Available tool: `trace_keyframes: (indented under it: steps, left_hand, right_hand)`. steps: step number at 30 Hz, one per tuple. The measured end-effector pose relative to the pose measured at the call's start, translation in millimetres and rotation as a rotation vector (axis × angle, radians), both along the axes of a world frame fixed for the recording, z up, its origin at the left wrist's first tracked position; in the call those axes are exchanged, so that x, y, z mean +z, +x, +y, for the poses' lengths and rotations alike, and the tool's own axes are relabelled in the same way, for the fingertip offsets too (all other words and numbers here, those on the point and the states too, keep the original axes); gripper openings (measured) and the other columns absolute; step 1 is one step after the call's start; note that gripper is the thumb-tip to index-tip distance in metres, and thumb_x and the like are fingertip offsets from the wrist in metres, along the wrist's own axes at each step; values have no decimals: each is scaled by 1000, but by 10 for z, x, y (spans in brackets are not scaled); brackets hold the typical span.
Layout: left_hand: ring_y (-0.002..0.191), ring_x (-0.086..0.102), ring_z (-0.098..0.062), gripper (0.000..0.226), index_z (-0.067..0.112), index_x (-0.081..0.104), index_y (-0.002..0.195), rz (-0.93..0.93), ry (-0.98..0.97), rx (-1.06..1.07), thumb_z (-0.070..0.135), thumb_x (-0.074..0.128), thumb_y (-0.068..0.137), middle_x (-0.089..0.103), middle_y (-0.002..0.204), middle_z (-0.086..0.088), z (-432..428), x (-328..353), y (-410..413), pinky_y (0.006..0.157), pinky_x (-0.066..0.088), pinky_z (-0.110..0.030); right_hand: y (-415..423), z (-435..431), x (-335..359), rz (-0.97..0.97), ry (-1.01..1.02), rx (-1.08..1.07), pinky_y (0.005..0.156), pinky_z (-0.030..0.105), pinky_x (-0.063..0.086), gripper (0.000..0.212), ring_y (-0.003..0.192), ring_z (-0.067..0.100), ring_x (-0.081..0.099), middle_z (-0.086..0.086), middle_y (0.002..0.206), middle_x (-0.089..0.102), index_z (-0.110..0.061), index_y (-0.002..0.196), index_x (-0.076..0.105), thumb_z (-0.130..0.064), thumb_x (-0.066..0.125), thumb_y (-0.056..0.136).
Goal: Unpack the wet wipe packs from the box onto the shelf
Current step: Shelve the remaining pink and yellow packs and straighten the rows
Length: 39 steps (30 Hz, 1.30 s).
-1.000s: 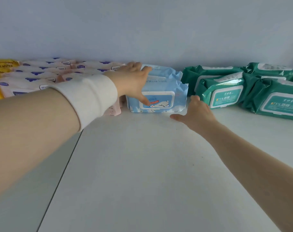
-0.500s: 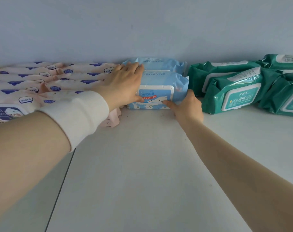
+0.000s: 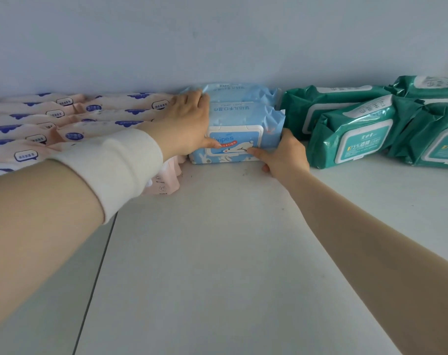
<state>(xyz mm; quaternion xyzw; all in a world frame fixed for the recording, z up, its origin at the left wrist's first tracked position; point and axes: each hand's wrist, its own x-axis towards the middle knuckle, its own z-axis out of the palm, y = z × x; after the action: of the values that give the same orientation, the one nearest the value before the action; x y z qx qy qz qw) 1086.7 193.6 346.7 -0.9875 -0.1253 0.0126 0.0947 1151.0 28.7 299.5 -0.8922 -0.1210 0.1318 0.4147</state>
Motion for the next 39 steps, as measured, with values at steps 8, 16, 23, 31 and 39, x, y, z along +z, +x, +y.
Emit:
trace_keyframes:
  steps: [8,16,23,31,39]
  left_hand:
    - [116,53,-33,68,12,46,131,207,168,17,59,54,83,54,129,-11,-570,513,45,78,38,-36]
    - [112,56,-21,64,14,57,123,612,-36,27,62,52,80,63,115,1,-1429,568,268,98,44,-34]
    - [103,66,-17,54,13,62,114,816,-245,179,56,56,82,68,111,2,-1724,278,547,69,50,-26]
    - [104,54,-28,50,12,55,102,-31,-22,-82,55,63,77,59,108,-6,-1874,473,897,73,39,-35]
    - [120,46,-29,73,13,37,127,-53,-152,-178,37,76,71,50,129,-9,-1715,121,1162,88,46,-46]
  right_hand:
    - [-171,-454,569,-57,-497,472,60,24,44,60,72,24,62,12,101,67,2,121,52,-45,61,84]
    - [151,-1293,942,-232,-1081,681,96,36,44,66,115,29,54,8,118,61,-2,124,53,-51,62,81]
    - [514,-1741,831,-337,-1324,608,72,31,38,47,90,24,52,-1,79,41,-9,113,51,-44,62,84]
    - [775,-1715,572,-365,-858,420,71,32,36,55,94,29,55,7,97,56,-1,121,43,-40,61,86]
    - [818,-1611,248,-236,-278,83,79,38,43,56,109,38,56,19,115,60,-2,115,40,-37,67,82]
